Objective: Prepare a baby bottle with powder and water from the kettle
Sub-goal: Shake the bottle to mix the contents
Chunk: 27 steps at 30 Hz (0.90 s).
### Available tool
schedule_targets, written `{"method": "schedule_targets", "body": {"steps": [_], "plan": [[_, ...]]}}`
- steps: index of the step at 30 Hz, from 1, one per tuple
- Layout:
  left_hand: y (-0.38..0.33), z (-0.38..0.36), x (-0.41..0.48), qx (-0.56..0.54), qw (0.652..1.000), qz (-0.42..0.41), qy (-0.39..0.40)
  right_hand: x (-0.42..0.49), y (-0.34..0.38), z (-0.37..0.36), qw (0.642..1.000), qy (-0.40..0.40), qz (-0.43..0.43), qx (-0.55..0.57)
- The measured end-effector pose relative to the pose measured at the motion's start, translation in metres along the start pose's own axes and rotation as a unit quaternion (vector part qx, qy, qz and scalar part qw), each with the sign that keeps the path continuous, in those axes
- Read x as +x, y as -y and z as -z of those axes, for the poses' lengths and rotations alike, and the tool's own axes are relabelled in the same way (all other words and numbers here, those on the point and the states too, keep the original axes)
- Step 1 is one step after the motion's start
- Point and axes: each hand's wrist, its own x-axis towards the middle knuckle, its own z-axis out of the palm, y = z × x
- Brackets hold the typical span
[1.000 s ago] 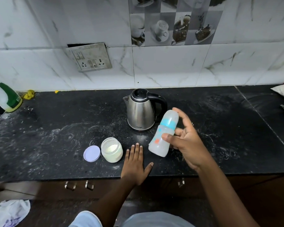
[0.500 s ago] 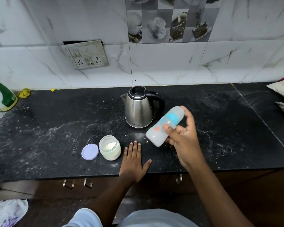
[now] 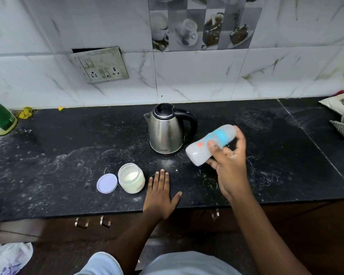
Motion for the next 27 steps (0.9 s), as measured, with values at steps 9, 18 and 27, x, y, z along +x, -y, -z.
{"method": "schedule_targets", "body": {"steps": [9,18,27], "plan": [[0.0,-0.002,0.0,0.0,1.0,-0.005,-0.007,-0.001,-0.005,-0.005,0.999,0.036,-0.004,-0.016],[0.0,0.0,0.0,0.002,1.0,-0.002,0.0,-0.003,-0.01,-0.006,0.998,0.04,-0.015,-0.055],[-0.001,0.003,-0.001,0.001,1.0,-0.004,0.001,0.003,-0.014,0.002,0.998,0.015,-0.053,-0.034]]}}
